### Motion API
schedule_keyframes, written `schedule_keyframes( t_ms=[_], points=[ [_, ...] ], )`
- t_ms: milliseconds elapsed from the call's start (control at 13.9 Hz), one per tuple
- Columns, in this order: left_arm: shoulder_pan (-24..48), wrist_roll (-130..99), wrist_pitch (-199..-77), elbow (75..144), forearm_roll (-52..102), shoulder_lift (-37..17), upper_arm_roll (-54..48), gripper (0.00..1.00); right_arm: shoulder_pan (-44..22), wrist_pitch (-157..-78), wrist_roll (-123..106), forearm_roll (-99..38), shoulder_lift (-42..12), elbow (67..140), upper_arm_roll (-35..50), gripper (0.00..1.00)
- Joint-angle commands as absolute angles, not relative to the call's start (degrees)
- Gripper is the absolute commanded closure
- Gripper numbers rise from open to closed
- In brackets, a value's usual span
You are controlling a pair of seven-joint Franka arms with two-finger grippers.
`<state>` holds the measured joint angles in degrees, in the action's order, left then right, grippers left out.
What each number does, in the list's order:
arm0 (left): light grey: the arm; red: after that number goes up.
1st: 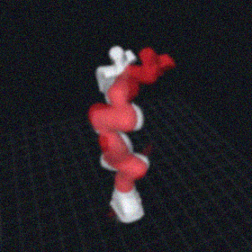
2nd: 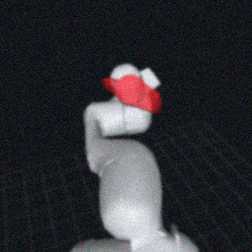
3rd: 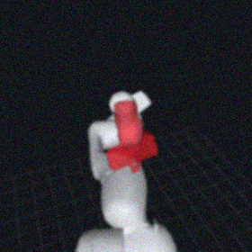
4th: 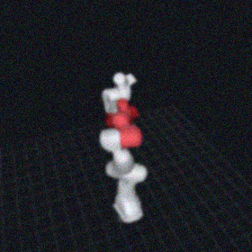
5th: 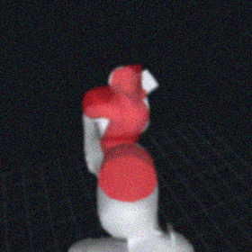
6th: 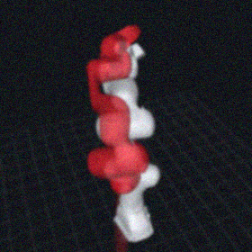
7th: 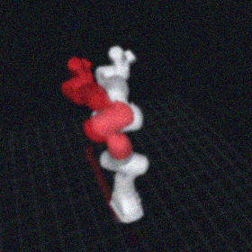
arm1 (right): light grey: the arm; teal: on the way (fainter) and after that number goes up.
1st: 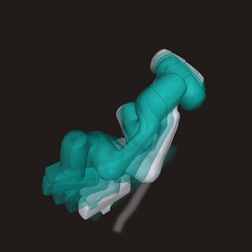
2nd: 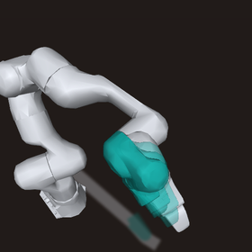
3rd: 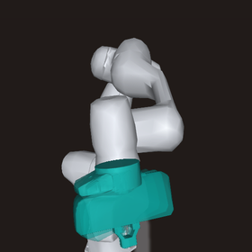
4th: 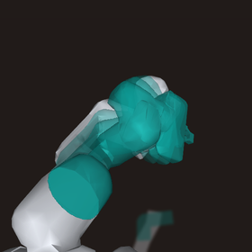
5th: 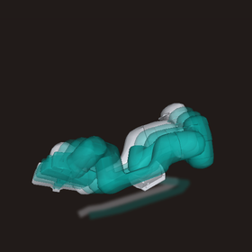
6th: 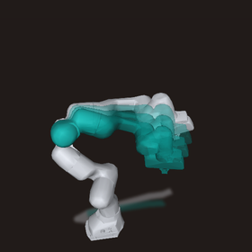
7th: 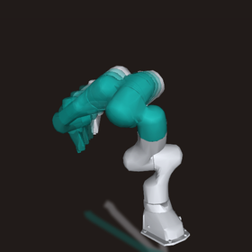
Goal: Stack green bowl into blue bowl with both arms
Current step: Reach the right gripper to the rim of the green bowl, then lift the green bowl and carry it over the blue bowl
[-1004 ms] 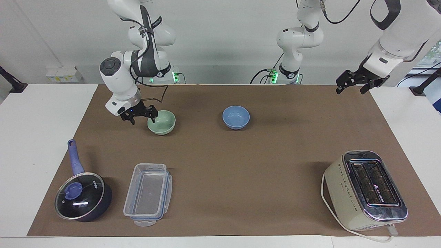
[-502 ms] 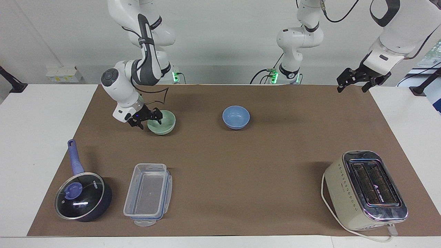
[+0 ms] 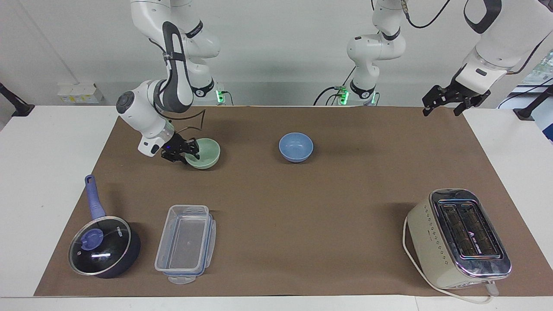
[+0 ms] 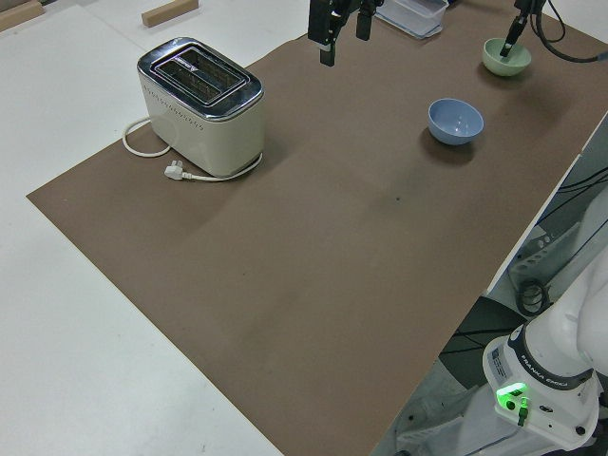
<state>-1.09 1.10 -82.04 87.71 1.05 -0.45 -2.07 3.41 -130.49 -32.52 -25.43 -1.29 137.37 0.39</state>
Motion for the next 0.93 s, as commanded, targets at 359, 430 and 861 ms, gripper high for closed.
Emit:
schedule_keyframes(
  t_ms=[359,430,861],
  points=[
    [-1.3,0.9,-81.1,87.1,0.0,-0.4,-2.4,0.0,2.9,-123.9,-33.9,-29.2,1.0,134.6,0.8,1.0],
    [-1.3,0.9,-81.1,87.1,0.0,-0.4,-2.4,0.0,2.7,-123.6,-32.0,-29.1,1.8,134.4,1.5,1.0],
    [-1.3,0.9,-81.1,87.1,0.0,-0.4,-2.4,0.0,-10.3,-126.5,-12.3,-28.0,3.9,133.3,3.1,1.0]
  ],
)
